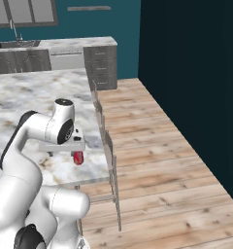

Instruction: Four empty soda cans are scattered around the kitchen. Gather all the cans and cluster them next to the stove for recycling.

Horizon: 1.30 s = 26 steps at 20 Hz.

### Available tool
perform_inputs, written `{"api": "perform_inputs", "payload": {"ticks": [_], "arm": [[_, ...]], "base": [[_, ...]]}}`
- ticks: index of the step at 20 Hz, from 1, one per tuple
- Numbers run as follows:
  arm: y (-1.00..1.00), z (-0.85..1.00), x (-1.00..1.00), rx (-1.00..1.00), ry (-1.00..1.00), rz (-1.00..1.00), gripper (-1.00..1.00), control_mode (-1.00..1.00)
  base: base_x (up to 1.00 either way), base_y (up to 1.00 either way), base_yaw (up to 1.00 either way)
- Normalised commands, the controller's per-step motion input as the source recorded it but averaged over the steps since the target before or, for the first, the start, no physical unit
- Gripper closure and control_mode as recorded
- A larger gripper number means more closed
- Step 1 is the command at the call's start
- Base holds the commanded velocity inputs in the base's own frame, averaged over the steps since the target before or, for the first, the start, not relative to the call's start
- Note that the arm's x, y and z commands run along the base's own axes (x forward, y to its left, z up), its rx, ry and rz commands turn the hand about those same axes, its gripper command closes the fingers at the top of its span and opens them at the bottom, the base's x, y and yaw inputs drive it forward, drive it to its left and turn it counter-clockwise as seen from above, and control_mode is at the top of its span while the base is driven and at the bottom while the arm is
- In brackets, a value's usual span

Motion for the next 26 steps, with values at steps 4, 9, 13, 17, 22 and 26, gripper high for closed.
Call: {"api": "perform_inputs", "payload": {"ticks": [4,9,13,17,22,26], "arm": [[0.00,-0.09,0.14,-0.01,0.01,0.02,-1.00,-1.00],[0.00,-0.02,0.02,-0.01,0.02,0.00,-1.00,-1.00],[-0.01,-0.01,0.01,-0.01,0.00,0.00,-1.00,-1.00],[-0.06,-0.02,0.00,-0.01,0.00,-0.01,-1.00,-1.00],[-0.06,-0.03,0.01,-0.03,0.00,-0.02,-1.00,-1.00],[0.00,-0.07,0.16,-0.04,0.00,0.00,-1.00,-1.00]], "base": [[0.00,0.00,0.00],[0.00,0.00,0.00],[0.00,0.00,0.00],[0.00,0.00,0.00],[0.00,0.00,0.00],[0.00,0.00,0.00]]}}
